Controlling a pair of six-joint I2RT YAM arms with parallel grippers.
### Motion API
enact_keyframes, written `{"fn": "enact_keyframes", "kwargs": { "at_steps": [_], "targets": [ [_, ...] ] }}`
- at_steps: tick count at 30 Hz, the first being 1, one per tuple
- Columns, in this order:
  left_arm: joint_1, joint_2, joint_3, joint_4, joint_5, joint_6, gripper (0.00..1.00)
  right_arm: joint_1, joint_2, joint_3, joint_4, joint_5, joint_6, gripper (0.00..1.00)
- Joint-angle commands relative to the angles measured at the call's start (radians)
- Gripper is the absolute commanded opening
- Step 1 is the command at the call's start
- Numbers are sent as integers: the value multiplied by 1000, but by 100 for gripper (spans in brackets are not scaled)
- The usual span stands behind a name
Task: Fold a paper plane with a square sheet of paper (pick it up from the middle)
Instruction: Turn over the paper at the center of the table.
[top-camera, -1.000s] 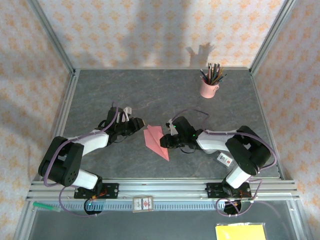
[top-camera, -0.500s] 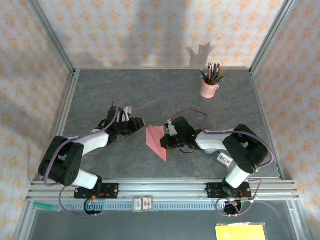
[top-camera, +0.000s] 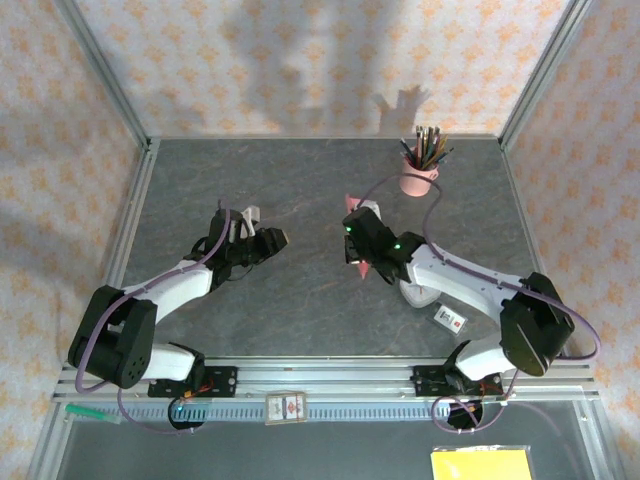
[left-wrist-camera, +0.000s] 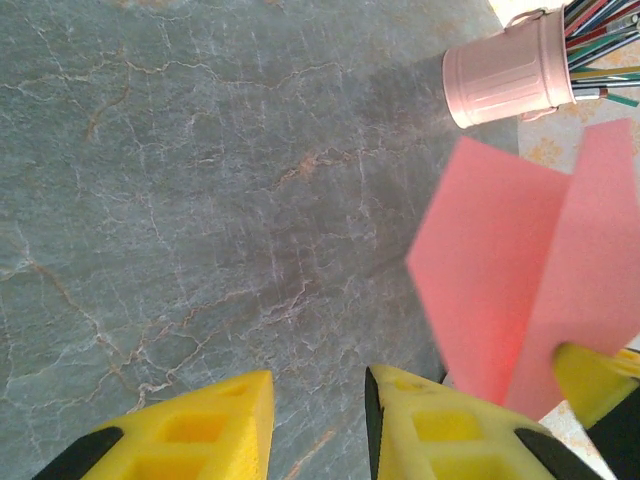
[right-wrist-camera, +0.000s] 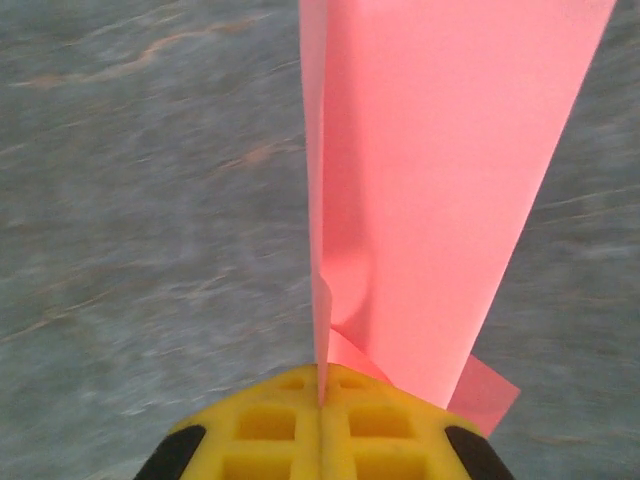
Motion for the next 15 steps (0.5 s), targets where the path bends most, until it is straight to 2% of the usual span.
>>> {"fn": "enact_keyframes", "kwargs": {
  "at_steps": [1,6,12,15],
  "targets": [
    [18,-2,36,-39,-27,17,32,75,67,46,-214,346,33,0],
    [51,0,34,-68,-48,42,32,190,234,93,-257,428,145,0],
    [92,-5,31,-106,-90,85,32,324,418,173,-268,403,257,0],
    [108,-5,31,-109,-92,96,32,367,485,207,-249,357,295,6]
  ]
}}
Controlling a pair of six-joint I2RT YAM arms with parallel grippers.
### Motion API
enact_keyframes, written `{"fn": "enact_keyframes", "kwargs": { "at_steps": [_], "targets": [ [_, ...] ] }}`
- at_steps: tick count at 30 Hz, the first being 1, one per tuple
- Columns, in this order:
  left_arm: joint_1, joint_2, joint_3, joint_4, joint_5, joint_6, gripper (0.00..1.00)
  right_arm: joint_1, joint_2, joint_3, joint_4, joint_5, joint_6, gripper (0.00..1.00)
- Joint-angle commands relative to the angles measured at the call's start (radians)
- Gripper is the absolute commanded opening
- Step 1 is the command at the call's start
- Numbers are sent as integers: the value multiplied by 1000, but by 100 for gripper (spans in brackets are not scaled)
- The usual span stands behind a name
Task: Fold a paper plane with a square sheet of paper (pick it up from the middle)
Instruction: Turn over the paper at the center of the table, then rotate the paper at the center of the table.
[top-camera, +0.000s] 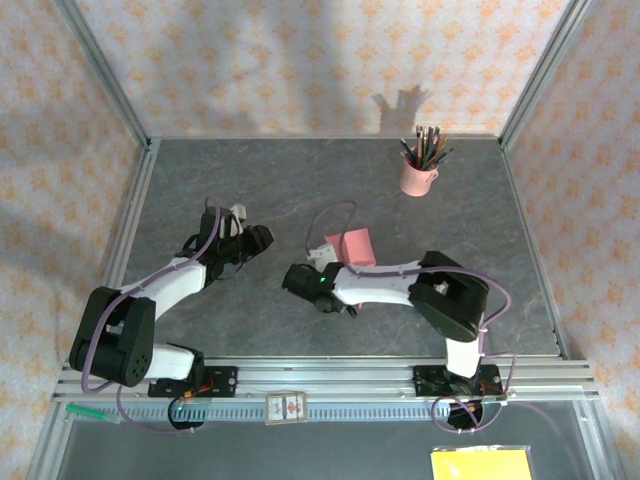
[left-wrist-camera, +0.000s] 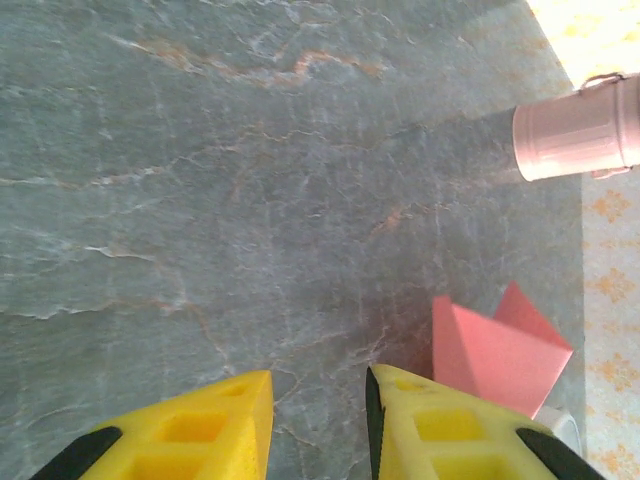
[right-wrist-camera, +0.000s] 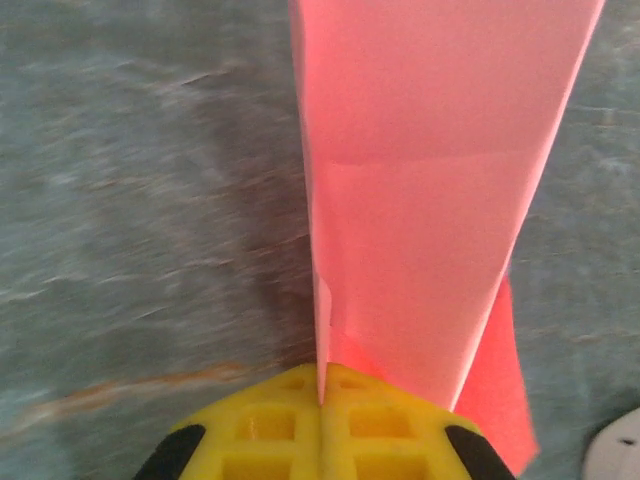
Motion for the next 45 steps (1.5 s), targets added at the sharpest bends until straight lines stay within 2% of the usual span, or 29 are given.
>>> {"fn": "enact_keyframes", "kwargs": {
  "at_steps": [1,7,10,14,18,24,26,30,45],
  "targets": [
    [15,-6,22,-29,-29,41,32,35,51,59,-24,7,97,9],
    [17,-13,22,-21,-1,35,32,50,61,115,18,-79,102,24],
    [16,-20,9,-2,24,19,32,49,-14,110,38,-128,89,28],
    [8,-30,-16,34,55,-14,32,36,-150,54,45,-202,62,28],
    [-30,-32,-20,40,61,-29,32,-37,-335,-95,130,-363,3,28],
    [-144,-42,-48,58,43,-79,31,-250,-501,-318,324,-634,-63,23],
    [-180,-38,-59,67,44,-94,30,-295,-509,-368,378,-683,-74,20],
    [-226,-25,-89,101,44,-134,26,-326,-473,-397,428,-700,-97,15],
    [-286,82,-113,188,54,-157,10,-325,-381,-424,527,-784,-57,9]
  ]
}}
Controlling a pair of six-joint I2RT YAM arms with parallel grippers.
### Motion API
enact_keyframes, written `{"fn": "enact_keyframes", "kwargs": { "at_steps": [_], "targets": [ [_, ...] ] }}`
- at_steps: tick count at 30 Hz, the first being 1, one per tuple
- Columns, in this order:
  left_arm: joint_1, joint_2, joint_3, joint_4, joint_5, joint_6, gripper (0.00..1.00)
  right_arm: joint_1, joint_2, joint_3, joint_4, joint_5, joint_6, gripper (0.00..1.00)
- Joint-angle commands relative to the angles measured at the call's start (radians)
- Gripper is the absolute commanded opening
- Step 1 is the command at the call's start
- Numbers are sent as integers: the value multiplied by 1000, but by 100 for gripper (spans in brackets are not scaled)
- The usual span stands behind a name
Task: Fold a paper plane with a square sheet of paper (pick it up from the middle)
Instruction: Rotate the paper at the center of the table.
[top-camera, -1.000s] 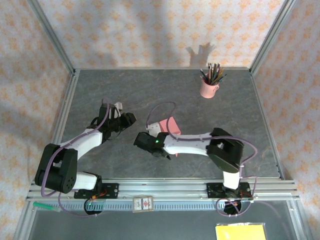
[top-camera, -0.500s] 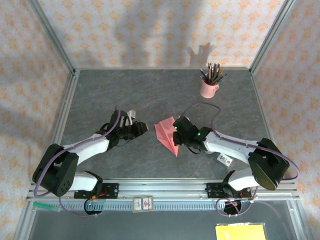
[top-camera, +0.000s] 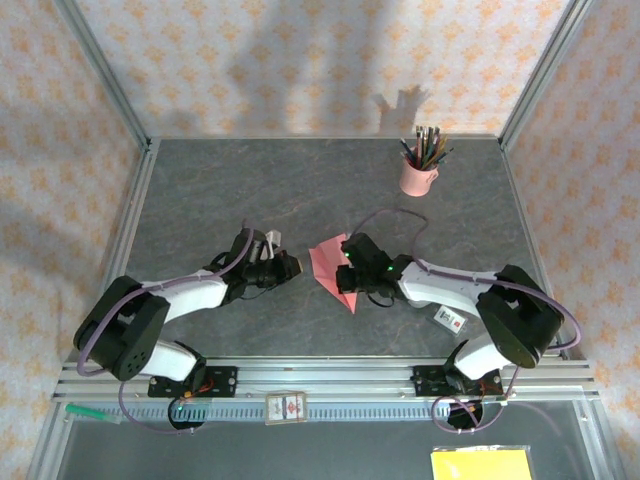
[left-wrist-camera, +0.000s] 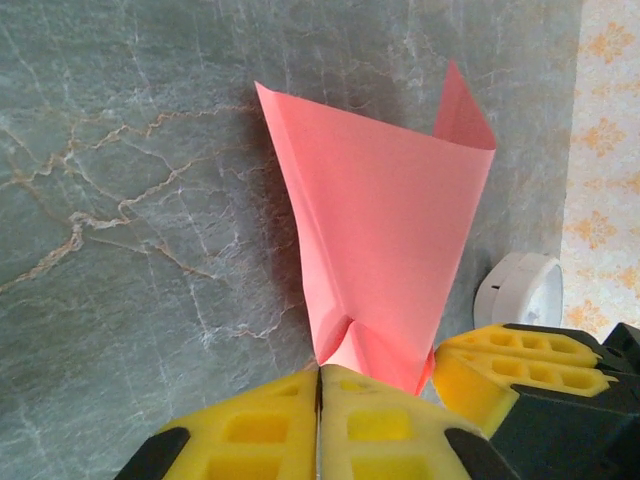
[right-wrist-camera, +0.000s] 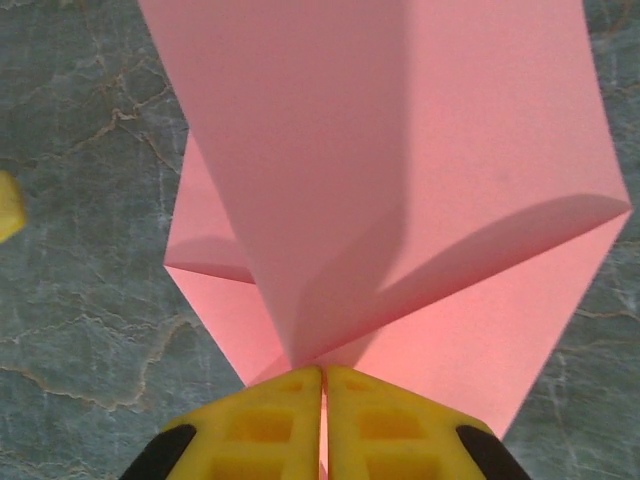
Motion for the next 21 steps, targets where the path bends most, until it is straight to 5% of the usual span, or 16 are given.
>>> {"fn": "enact_keyframes", "kwargs": {
  "at_steps": [1,21],
  "targets": [
    [-9,25,-20,64,16,-15,10,1,18,-24,41,-20,27,9],
    [-19,3,-48,82,25,-27,11,60,48,-61,116,6,130,8]
  ]
}}
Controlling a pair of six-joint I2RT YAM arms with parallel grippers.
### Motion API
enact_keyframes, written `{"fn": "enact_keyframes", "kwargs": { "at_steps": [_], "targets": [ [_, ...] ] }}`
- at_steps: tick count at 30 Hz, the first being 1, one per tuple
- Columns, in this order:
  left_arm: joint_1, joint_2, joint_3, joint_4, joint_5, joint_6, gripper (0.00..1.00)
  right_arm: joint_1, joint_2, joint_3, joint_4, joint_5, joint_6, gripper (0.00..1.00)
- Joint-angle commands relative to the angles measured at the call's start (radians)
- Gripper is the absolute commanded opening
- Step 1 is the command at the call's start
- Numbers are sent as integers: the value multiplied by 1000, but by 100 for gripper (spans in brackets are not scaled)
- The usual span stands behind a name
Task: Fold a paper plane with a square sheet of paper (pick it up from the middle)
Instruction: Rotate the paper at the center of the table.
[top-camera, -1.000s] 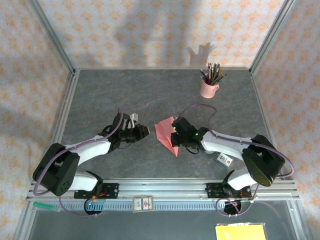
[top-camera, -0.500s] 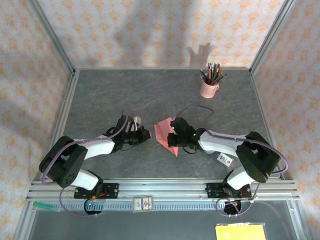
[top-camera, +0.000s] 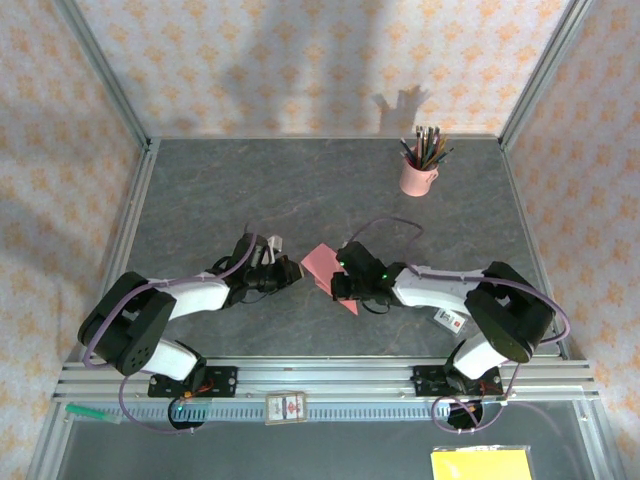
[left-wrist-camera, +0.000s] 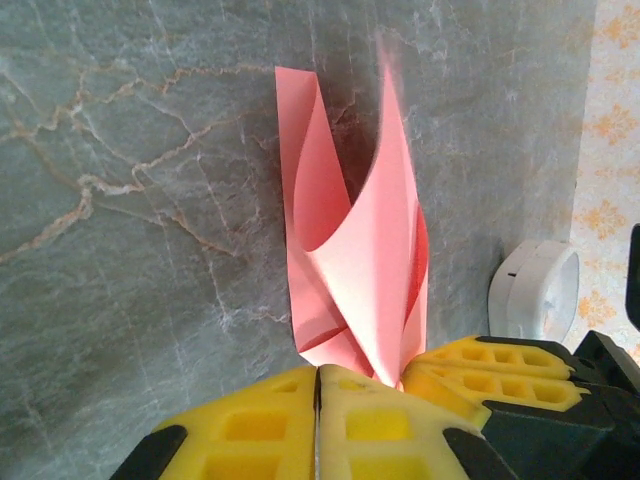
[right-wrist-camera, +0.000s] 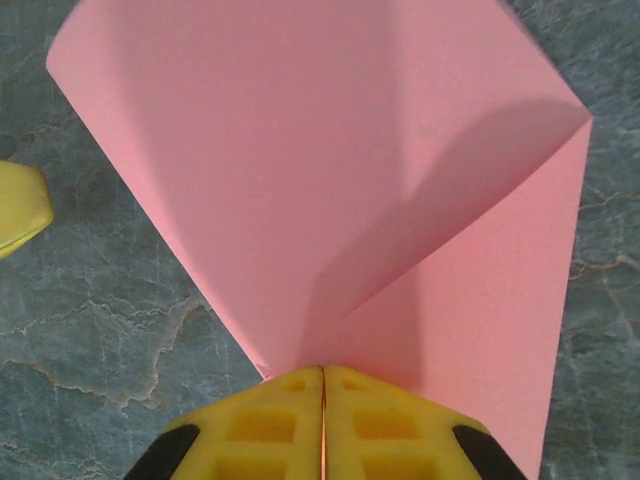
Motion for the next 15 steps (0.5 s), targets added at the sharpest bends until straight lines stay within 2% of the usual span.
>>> {"fn": "enact_keyframes", "kwargs": {
  "at_steps": [1,9,15],
  "targets": [
    [-13,-27,-14,34,9,-20,11,14,6,-18,28,27,40,8],
    [-60,-42,-65,221,62,-180,8,44,-9,-73,117,67,163,8],
    [-66,55,9,231,77,-160,8,58,-10,-112,183,92,254,8]
  ]
}}
